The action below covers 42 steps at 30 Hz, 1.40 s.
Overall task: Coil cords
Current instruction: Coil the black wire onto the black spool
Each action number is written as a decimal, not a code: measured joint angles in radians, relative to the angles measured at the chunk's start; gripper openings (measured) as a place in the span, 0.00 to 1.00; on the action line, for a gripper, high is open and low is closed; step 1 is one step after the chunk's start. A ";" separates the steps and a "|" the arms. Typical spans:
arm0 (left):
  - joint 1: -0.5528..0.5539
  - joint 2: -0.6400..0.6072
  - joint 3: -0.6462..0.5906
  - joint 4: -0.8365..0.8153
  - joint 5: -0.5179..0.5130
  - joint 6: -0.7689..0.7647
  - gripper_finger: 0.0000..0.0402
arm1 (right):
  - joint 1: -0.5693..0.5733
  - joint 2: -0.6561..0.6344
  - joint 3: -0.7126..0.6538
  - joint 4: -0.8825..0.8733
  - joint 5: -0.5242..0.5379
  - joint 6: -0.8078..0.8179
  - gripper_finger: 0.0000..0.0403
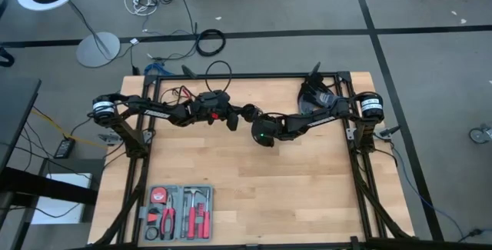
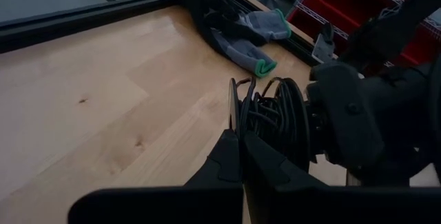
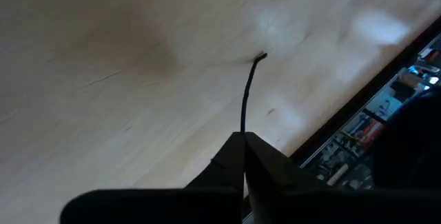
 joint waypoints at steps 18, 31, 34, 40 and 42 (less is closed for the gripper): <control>0.000 0.000 0.000 0.001 0.000 -0.001 0.00 | 0.002 0.000 0.000 0.069 -0.215 0.807 0.00; -0.002 0.000 0.000 -0.013 -0.051 0.026 0.00 | 0.058 -0.008 -0.003 0.158 -0.095 1.101 0.00; -0.001 0.000 0.000 0.015 -0.080 0.047 0.00 | 0.077 -0.009 -0.027 0.211 -0.037 1.165 0.00; -0.003 0.000 -0.012 0.052 -0.135 0.056 0.00 | 0.085 -0.010 -0.173 0.596 -0.002 1.281 0.00; -0.003 0.000 -0.027 0.065 -0.151 0.052 0.00 | 0.085 -0.010 -0.237 0.783 0.003 1.313 0.00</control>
